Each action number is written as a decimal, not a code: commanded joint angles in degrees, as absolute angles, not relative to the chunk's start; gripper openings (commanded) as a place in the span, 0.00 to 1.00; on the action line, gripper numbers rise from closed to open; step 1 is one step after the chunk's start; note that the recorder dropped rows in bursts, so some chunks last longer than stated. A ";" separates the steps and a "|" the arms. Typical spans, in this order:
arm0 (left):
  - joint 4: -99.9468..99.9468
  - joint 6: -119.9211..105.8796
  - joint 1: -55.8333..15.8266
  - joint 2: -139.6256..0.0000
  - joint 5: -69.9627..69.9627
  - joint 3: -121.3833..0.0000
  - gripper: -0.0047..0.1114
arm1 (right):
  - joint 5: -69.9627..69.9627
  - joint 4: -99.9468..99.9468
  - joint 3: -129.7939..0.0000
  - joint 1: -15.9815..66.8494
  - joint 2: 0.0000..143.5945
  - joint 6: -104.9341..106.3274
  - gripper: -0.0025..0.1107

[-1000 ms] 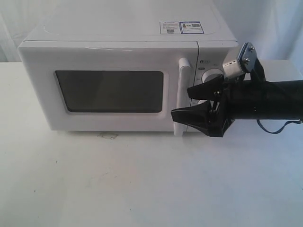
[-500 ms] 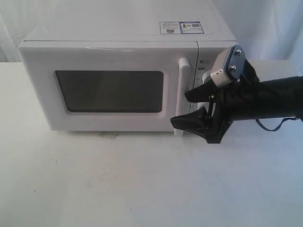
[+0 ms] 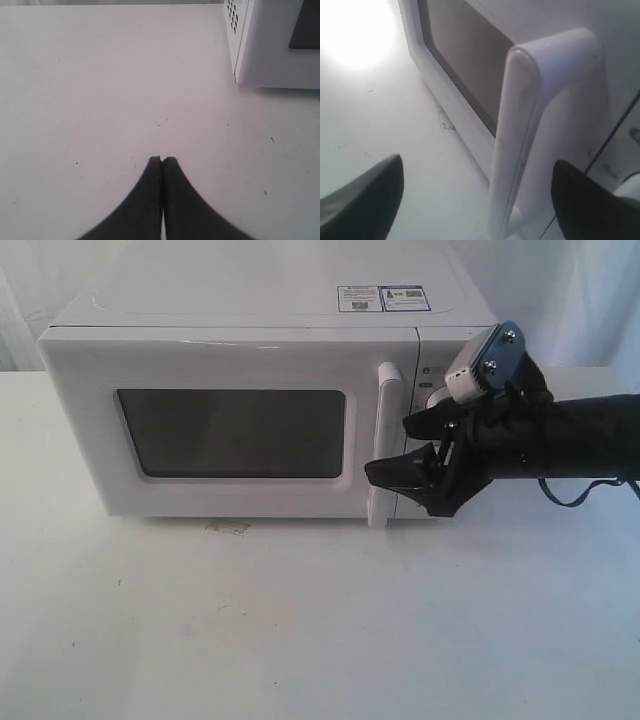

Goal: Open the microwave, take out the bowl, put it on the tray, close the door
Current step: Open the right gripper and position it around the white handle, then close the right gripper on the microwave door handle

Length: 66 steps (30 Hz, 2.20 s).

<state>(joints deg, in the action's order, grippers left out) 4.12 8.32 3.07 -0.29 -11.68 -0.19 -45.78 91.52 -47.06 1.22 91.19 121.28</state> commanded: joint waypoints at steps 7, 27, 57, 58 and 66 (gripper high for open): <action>3.97 8.61 3.26 0.00 -11.56 0.00 0.04 | -49.95 96.81 -49.79 2.24 95.34 122.27 0.68; 3.97 8.61 3.26 0.00 -11.56 0.00 0.04 | -66.31 99.67 -52.08 3.63 100.55 122.27 0.60; 3.97 8.61 3.26 0.00 -11.56 0.00 0.04 | -43.04 99.95 -51.98 12.61 100.68 122.27 0.06; 3.97 8.61 3.26 0.00 -11.56 0.00 0.04 | -43.04 99.95 -51.98 12.88 100.68 122.27 0.02; 3.97 8.61 3.26 0.00 -11.56 0.00 0.04 | -41.86 99.95 -51.98 14.87 100.68 121.75 0.02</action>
<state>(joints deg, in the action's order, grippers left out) 4.12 8.32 3.07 -0.29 -11.68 -0.19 -31.80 102.09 -50.32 11.72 95.77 119.25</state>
